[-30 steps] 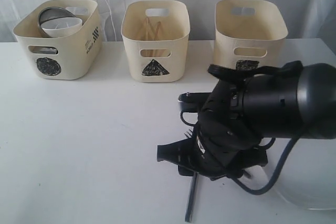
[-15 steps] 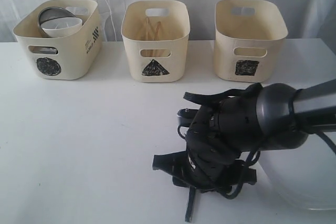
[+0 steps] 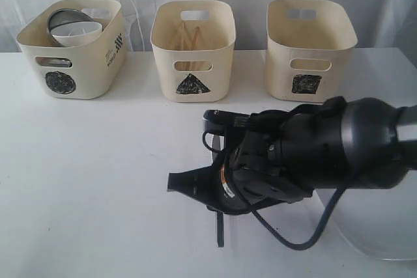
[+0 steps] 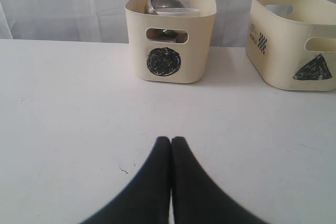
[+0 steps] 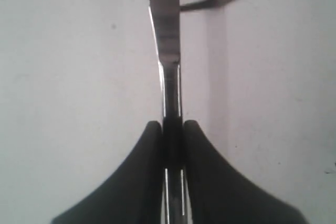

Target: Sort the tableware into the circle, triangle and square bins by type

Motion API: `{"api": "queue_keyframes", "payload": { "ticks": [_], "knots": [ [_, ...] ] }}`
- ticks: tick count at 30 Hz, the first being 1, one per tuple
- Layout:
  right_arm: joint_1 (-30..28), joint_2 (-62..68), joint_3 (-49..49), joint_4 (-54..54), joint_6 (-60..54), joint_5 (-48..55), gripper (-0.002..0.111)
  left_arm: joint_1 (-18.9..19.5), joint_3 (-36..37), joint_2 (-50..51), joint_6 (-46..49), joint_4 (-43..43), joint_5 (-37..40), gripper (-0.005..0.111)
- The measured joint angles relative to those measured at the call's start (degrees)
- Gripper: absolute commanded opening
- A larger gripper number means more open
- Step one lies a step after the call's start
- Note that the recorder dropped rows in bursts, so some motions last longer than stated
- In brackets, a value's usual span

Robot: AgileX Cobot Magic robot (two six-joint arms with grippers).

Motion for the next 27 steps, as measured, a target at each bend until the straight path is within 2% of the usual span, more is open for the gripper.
{"api": "queue_keyframes", "payload": {
  "ticks": [5,11,19,27],
  "knots": [
    [0.0,-2.89,0.0,-2.67,0.37,-0.65,0.0,0.0,0.0,0.0,0.0,0.0,0.0,0.0],
    [-0.94,-5.07,0.0,-16.3,4.3,-0.85,0.0,0.0,0.0,0.0,0.0,0.0,0.0,0.0],
    [-7.99,-6.11,-3.48,-30.64,8.59,-5.07,0.0,0.0,0.0,0.0,0.0,0.0,0.0,0.0],
    [-14.01,-4.01,-14.04,-36.73,8.58,-14.68,0.0,0.0,0.0,0.0,0.0,0.0,0.0,0.0]
  ]
}}
